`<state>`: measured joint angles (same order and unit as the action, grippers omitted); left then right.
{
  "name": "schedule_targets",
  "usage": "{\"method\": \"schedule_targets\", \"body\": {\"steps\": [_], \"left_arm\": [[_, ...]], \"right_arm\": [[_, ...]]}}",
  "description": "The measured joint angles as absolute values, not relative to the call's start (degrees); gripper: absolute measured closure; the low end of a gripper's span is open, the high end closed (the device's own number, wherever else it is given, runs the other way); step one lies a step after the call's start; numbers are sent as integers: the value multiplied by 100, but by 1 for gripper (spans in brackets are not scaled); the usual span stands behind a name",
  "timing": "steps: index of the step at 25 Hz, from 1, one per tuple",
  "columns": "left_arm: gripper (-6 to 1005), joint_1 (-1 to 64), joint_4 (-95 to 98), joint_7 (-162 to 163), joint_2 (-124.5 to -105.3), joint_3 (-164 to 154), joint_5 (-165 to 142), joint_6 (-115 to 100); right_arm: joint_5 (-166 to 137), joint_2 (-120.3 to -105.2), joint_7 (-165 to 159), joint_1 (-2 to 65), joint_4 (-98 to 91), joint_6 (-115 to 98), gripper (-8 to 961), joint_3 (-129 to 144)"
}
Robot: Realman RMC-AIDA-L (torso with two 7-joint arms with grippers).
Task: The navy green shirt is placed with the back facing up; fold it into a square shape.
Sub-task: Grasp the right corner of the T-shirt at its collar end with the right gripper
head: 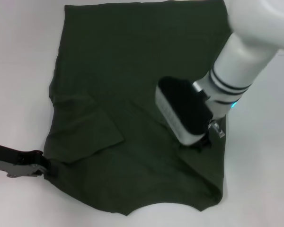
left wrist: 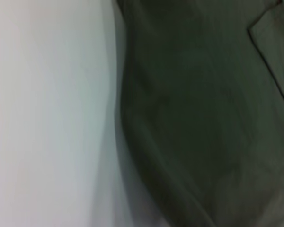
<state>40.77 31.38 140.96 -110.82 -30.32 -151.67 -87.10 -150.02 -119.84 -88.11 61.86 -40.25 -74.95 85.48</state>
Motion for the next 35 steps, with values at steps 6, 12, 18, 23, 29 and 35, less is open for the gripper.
{"method": "schedule_targets", "body": {"steps": [6,12,18,23,29,35], "left_arm": [[958,4053,3145,14065,-11077,-3032,-15170,-8710],[957,4048,3202,14045,-11074,-3032,-15169,-8719],[957,4038,3284,14008,-11072,-3032,-15166,-8756],[957,4017,3296,13945,-11065,-3032,-15183,-8762],[958,3958,3337,13868,-11065,-3032,-15173,-8764],[958,3848,3450,13799,-11065,-3009,-15164,-8760]], "right_arm": [[-15100,-11895,-8757,5765,-4403,-7695,922,7524],[-15074,-11866,-8455,5381,-4503,-7990,923,6212],[-14688,-11715,-8091,4888,-4503,-8280,923,5110],[-14152,-11513,-8027,4445,-4426,-8293,923,4918],[-13811,-11319,-7997,4099,-4132,-8284,923,4688],[-13791,-11240,-7844,3863,-3856,-8252,922,4100]]}}
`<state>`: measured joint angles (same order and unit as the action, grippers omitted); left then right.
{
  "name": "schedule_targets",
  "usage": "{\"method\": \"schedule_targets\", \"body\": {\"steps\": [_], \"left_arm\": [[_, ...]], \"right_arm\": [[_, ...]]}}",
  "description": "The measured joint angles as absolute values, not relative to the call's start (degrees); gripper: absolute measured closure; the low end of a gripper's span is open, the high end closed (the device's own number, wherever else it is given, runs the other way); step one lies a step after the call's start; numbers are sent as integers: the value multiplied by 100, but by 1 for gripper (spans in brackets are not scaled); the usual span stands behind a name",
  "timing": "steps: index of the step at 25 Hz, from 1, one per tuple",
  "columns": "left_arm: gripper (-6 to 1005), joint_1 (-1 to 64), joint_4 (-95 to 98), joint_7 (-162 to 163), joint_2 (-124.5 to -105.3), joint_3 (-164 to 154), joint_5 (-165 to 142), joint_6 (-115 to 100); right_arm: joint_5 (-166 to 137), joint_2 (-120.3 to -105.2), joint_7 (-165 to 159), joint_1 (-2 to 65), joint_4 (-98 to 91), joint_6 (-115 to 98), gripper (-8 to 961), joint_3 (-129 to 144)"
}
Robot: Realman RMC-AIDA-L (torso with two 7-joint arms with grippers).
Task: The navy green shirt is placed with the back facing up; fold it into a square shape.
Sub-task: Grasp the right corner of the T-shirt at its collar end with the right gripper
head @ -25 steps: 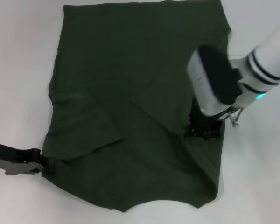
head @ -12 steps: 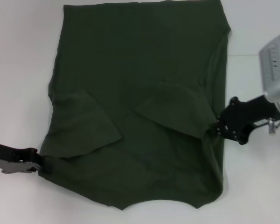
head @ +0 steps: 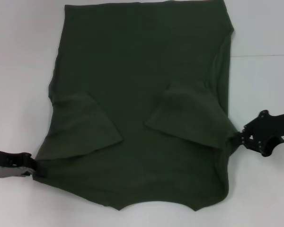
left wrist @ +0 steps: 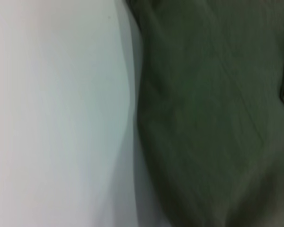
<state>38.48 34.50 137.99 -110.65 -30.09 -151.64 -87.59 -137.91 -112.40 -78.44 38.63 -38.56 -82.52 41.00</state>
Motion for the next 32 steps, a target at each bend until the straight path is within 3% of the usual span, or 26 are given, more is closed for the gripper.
{"method": "schedule_targets", "body": {"steps": [13,32], "left_arm": [[957,3792,3540,13649,-11021,-2790,-15160,-8782],[957,3690,3498,13502,-11030,-2344,-15027,-8788]], "right_arm": [[-13771,-11042,-7743,3562,-3633,-8299,921,3317],[-13576,-10983,-7142,3252,-3263,-8339,921,2587]]}}
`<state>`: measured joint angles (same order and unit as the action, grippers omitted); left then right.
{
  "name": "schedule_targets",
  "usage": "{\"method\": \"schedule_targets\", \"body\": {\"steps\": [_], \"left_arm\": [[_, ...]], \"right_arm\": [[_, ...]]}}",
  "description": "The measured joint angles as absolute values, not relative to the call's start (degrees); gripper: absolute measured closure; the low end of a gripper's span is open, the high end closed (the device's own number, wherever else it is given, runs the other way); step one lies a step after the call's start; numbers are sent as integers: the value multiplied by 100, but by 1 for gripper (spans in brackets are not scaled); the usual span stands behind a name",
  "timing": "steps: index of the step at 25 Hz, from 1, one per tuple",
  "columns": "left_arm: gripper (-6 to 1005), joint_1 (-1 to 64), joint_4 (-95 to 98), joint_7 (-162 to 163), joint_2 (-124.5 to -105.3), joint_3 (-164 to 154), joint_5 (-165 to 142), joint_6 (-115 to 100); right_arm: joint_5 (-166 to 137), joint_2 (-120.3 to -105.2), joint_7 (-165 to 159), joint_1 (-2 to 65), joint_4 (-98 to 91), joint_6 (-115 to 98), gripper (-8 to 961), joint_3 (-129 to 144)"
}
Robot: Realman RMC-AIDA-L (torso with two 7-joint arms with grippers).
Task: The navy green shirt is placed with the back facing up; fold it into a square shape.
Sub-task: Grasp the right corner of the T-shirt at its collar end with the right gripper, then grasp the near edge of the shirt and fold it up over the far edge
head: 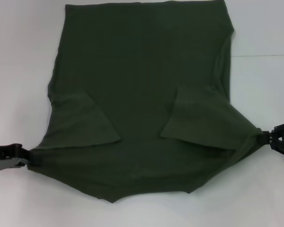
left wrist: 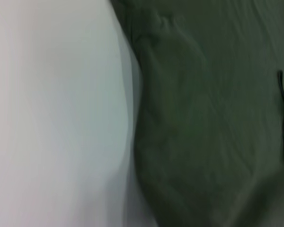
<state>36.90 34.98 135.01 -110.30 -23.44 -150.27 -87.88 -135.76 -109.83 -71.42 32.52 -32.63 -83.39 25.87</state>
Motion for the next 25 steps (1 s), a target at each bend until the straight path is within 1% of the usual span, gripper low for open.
{"method": "schedule_targets", "body": {"steps": [6,11,19,25], "left_arm": [[958,3676,3484,13599,-11019,-2271,-14985,-8789],[959,3678,3481,13771,-11008,-2057,-14945,-8807],[958,3703,3458,13971,-11000,-1669,-14832,-8790],[957,3612,3410,13998,-10999,-1655,-14670,-8852]], "right_arm": [[-13423,-10978,-6921,3199,-3126,-8327,920,2581],[-13327,-11004,-6619,3148,-3091,-8300,920,2482],[-13227,-10969,-6345,3113,-3057,-8341,920,2369],[-12942,-10859,-6249,3027,-3039,-8476,920,2355]]}}
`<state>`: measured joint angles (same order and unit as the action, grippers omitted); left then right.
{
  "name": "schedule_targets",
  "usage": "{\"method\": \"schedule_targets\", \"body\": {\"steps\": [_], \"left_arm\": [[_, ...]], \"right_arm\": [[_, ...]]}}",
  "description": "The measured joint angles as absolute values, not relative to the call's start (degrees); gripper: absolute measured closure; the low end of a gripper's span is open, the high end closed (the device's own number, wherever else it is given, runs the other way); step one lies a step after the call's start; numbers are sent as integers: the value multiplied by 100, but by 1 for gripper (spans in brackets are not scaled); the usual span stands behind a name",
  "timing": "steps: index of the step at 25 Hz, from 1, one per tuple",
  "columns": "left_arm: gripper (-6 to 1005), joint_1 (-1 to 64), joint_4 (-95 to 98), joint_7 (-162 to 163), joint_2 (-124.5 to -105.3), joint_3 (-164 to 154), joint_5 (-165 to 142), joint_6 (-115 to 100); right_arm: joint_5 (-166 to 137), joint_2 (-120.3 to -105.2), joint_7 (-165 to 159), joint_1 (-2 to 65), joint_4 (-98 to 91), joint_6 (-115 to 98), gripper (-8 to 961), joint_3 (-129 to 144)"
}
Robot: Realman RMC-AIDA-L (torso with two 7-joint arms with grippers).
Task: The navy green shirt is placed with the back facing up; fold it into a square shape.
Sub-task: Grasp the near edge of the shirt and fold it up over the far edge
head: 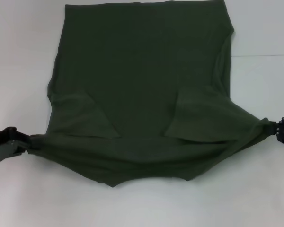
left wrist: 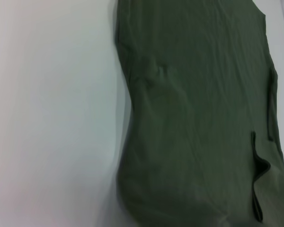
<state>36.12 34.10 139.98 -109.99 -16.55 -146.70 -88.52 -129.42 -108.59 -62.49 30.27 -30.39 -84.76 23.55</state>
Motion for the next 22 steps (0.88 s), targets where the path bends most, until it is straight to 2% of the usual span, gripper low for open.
{"method": "schedule_targets", "body": {"steps": [11,22], "left_arm": [[957,3526,3422,13886,-10989,-1643,-14659,-9523],[958,3162,3669,13715,-11024,-1507,-14655,-10073]], "right_arm": [[-12881,-10837,-6224,2998,-3050,-8798,919,2377],[-12879,-10764,-6224,2712,-3079,-9220,919,2193]]}}
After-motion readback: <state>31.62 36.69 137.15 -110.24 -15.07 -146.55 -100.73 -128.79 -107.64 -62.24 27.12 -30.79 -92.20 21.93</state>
